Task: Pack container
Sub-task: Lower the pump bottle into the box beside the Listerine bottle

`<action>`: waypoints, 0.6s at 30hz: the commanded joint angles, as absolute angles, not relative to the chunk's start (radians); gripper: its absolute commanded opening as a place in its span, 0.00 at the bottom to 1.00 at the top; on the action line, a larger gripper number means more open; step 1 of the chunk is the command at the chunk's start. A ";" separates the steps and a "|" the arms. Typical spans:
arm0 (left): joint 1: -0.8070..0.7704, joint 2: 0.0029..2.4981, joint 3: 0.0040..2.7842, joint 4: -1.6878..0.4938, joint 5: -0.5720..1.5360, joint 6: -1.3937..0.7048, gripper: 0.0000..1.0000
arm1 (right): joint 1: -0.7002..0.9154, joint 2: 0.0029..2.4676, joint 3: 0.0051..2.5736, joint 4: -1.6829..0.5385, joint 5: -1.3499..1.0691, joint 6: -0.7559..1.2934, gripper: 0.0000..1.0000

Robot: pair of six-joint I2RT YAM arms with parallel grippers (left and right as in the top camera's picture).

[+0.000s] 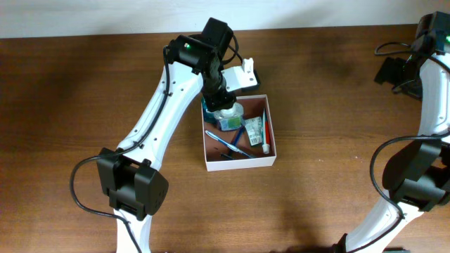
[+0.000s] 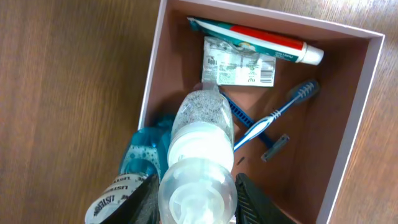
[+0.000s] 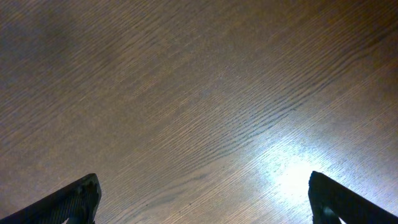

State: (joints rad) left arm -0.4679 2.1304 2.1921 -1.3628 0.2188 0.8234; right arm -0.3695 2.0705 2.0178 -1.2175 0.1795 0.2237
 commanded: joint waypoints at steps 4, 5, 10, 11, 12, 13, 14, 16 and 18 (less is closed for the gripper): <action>-0.456 2.122 2.220 -1.364 0.212 0.844 0.23 | -0.367 2.067 2.023 -1.214 0.192 0.218 0.98; -0.456 2.122 2.220 -1.364 0.212 0.844 0.24 | -0.367 2.067 2.023 -1.214 0.192 0.218 0.98; -0.455 2.123 2.220 -1.362 0.213 0.843 0.25 | -0.367 2.067 2.023 -1.214 0.192 0.218 0.99; -0.455 2.125 2.220 -1.362 0.213 0.844 0.25 | -0.367 2.067 2.023 -1.214 0.192 0.218 0.99; -0.455 2.128 2.220 -1.362 0.213 0.843 0.25 | -0.367 2.067 2.023 -1.214 0.192 0.218 0.98; -0.455 2.130 2.220 -1.362 0.213 0.844 0.25 | -0.367 2.067 2.023 -1.214 0.192 0.218 0.98; -0.455 2.132 2.219 -1.362 0.213 0.844 0.25 | -0.367 2.067 2.023 -1.214 0.192 0.218 0.98; -0.455 2.132 2.218 -1.358 0.213 0.843 0.25 | -0.367 2.067 2.023 -1.214 0.192 0.218 0.98; -0.455 2.132 2.218 -1.348 0.228 0.843 0.25 | -0.367 2.067 2.023 -1.214 0.192 0.218 0.98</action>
State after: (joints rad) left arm -0.4679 2.1307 2.1921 -1.3659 0.2085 0.8234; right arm -0.3695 2.0705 2.0178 -1.2175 0.1795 0.2234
